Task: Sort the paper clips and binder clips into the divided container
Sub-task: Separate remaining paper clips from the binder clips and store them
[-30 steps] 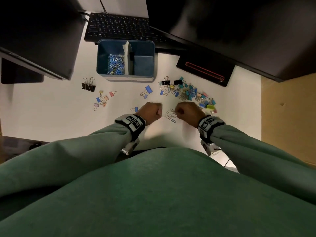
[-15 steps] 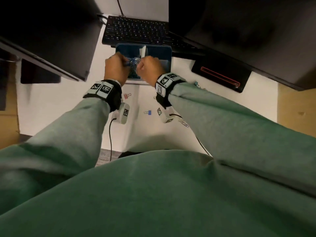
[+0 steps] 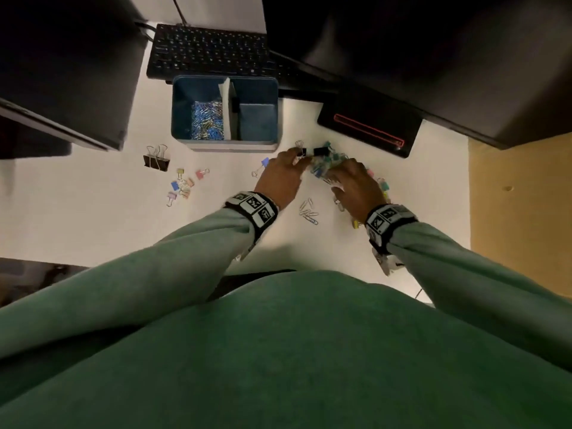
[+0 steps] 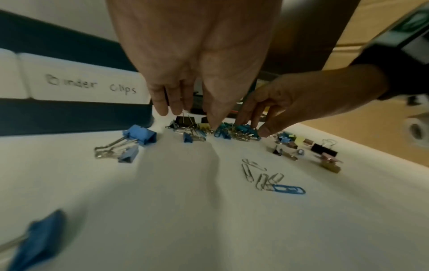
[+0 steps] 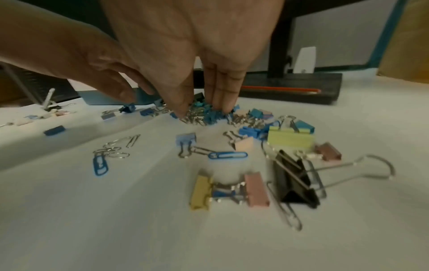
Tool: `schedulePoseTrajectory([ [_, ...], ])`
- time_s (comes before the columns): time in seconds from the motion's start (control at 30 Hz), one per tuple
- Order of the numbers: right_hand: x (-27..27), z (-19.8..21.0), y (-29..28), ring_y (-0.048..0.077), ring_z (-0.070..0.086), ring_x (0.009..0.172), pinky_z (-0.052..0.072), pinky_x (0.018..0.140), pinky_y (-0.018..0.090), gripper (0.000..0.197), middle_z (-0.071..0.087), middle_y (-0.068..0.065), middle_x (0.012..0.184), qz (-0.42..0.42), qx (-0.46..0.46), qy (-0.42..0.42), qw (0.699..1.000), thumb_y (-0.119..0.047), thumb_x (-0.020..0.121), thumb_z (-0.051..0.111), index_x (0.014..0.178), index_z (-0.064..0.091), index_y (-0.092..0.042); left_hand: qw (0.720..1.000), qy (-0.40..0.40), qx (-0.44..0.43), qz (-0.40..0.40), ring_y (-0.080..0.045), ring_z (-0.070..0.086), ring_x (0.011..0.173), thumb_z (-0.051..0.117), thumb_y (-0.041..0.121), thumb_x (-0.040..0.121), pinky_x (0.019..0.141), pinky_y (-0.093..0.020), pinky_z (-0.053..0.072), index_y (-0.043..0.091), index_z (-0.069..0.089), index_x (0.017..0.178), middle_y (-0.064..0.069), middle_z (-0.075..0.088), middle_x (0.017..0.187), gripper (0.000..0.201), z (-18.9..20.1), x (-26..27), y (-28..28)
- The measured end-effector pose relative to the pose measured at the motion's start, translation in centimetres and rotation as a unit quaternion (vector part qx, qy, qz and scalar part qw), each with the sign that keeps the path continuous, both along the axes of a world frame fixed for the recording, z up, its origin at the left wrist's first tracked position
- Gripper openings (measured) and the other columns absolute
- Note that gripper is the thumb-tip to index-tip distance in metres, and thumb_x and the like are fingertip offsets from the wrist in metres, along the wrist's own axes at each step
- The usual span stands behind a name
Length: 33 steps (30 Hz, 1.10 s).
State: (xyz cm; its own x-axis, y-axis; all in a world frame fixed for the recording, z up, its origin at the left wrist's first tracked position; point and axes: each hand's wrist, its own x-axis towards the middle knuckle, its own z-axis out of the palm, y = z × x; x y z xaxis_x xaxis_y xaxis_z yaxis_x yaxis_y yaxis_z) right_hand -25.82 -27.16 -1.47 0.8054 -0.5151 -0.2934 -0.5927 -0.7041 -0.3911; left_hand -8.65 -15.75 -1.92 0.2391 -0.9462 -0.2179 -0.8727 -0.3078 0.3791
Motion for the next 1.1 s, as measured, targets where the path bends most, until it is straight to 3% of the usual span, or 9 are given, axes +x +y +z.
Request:
schedulePoseTrajectory([
  [0.13,0.0,-0.4,-0.4,0.036,0.049,0.11,0.052,0.085,0.045,0.036,0.05,0.017,0.123,-0.016,-0.031,0.01,0.999,-0.007,0.083,0.062,0.119,0.062,-0.01,1.0,-0.019,-0.002,-0.006,-0.041,0.044,0.126,0.055,0.003,0.086,0.096,-0.051,0.046,0.017,0.052,0.135,-0.019,0.031,0.151,0.052,-1.4,0.3,-1.1],
  [0.33,-2.8,-1.0,-2.6,0.034,0.055,0.107,0.056,0.08,0.047,0.036,0.045,0.016,0.124,-0.025,-0.029,0.034,0.999,-0.011,0.085,0.062,0.12,0.054,-0.011,0.994,-0.067,0.064,-0.055,-0.04,0.014,0.144,0.053,0.025,0.094,0.112,-0.056,0.025,0.033,0.028,0.148,-0.019,0.006,0.158,0.06,-2.1,0.7,4.3],
  [0.5,-3.2,-0.7,-4.0,0.035,0.059,0.099,0.054,0.086,0.043,0.036,0.043,0.015,0.124,-0.034,0.028,0.031,0.999,-0.009,0.086,0.06,0.121,0.052,-0.01,0.995,-0.079,0.052,-0.027,-0.039,0.007,0.145,0.059,0.032,0.09,0.114,-0.06,0.018,0.037,0.044,0.136,-0.017,0.007,0.158,0.049,-1.3,0.7,5.4],
  [0.57,-3.0,-0.4,-4.2,0.034,0.055,0.104,0.053,0.084,0.042,0.037,0.044,0.015,0.124,-0.035,0.02,0.036,0.999,-0.008,0.085,0.06,0.121,0.052,-0.01,0.996,-0.079,0.025,-0.04,-0.038,0.014,0.144,0.062,0.033,0.086,0.114,-0.059,0.018,0.034,0.055,0.126,-0.016,0.018,0.156,0.041,-1.0,0.6,4.5],
  [0.63,-2.6,-0.1,-3.9,0.031,0.052,0.107,0.053,0.084,0.042,0.035,0.046,0.015,0.121,-0.021,-0.011,0.023,0.999,-0.009,0.084,0.062,0.118,0.054,-0.008,0.996,-0.077,-0.009,-0.051,-0.035,0.034,0.134,0.067,0.03,0.082,0.111,-0.054,0.026,0.026,0.063,0.114,-0.015,0.038,0.146,0.032,-0.8,0.2,3.4],
  [0.73,-0.8,0.3,-2.5,0.027,0.053,0.103,0.049,0.085,0.034,0.031,0.05,0.013,0.117,0.005,-0.019,-0.009,1.0,-0.014,0.086,0.065,0.114,0.055,-0.008,0.996,-0.081,-0.015,-0.024,-0.032,0.055,0.104,0.073,0.021,0.077,0.09,-0.044,0.041,0.014,0.065,0.103,-0.012,0.061,0.114,0.028,-0.6,-0.3,1.5],
  [0.83,1.2,0.0,-1.3,0.026,0.056,0.107,0.047,0.086,0.032,0.032,0.051,0.013,0.124,-0.012,0.011,-0.002,1.0,-0.016,0.089,0.062,0.118,0.053,-0.006,0.997,-0.076,0.029,0.004,-0.029,0.055,0.097,0.066,0.02,0.082,0.083,-0.04,0.037,0.013,0.062,0.101,-0.008,0.064,0.105,0.02,-0.7,-0.6,0.2],
  [0.93,2.4,-0.4,-0.6,0.029,0.056,0.11,0.046,0.091,0.033,0.03,0.051,0.017,0.126,-0.001,0.026,0.018,1.0,-0.005,0.089,0.059,0.118,0.053,-0.001,0.998,-0.044,0.047,0.017,-0.027,0.055,0.096,0.065,0.018,0.082,0.084,-0.04,0.036,0.015,0.064,0.095,-0.005,0.065,0.1,0.013,-1.1,-0.5,-0.2],
  [1.1,2.6,-1.1,0.8,0.031,0.059,0.095,0.046,0.076,0.036,0.022,0.051,0.013,0.12,0.07,0.08,0.041,0.993,-0.003,0.091,0.051,0.112,0.056,-0.005,0.998,0.017,0.025,0.053,-0.024,0.057,0.084,0.062,0.011,0.083,0.078,-0.033,0.031,0.016,0.061,0.08,-0.001,0.065,0.084,0.006,-1.2,-0.4,0.1],
])
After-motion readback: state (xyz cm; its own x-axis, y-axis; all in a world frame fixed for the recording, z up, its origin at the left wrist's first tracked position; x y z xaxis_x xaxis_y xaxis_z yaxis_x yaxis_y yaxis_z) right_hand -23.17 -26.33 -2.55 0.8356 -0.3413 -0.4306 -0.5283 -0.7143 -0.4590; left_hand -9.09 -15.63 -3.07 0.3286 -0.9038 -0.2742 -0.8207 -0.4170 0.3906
